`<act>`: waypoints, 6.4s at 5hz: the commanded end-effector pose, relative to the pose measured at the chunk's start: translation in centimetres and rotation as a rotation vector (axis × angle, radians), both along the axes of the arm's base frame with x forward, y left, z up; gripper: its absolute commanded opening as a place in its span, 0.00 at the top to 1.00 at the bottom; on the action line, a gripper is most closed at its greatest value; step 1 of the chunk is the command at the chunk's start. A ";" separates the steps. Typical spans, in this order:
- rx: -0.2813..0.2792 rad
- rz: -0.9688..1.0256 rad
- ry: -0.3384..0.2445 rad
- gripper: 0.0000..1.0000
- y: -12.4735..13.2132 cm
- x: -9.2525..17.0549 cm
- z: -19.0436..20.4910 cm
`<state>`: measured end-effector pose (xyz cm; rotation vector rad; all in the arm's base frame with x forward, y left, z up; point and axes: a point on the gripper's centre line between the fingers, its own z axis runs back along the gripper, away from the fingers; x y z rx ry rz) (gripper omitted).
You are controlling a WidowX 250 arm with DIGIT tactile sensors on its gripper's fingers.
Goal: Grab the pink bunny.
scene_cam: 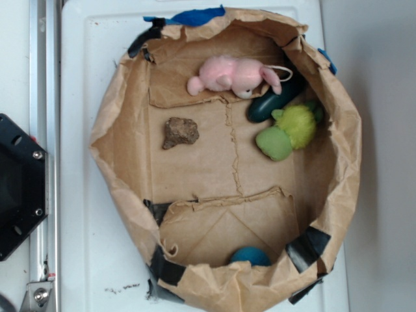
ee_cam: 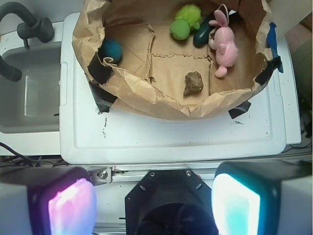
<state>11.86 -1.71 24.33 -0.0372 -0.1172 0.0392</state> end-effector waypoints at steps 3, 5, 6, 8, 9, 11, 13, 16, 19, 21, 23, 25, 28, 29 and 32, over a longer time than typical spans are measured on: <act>0.043 -0.033 0.008 0.00 1.8 6.5 -1.5; 0.027 -0.096 0.026 0.00 4.7 10.0 -6.4; 0.031 -0.058 0.011 0.00 6.6 11.1 -7.3; 0.023 0.012 -0.017 0.00 10.0 14.1 -10.7; 0.049 -0.025 -0.046 0.00 9.1 16.0 -11.5; 0.103 -0.122 -0.114 0.00 5.4 15.8 -10.9; 0.117 -0.081 -0.122 0.00 6.3 16.3 -11.4; 0.094 -0.020 -0.069 0.00 10.4 16.6 -14.8; 0.051 -0.033 -0.067 0.00 11.9 16.6 -14.8; 0.051 -0.033 -0.067 0.00 11.9 16.6 -14.8; 0.061 -0.060 -0.059 0.00 12.1 17.4 -17.9; 0.063 -0.095 -0.065 1.00 11.1 17.2 -19.3; 0.093 -0.089 -0.081 1.00 11.0 17.0 -19.0; 0.081 -0.082 -0.099 1.00 10.8 17.0 -17.9; -0.026 -0.101 -0.073 1.00 5.8 15.8 -8.6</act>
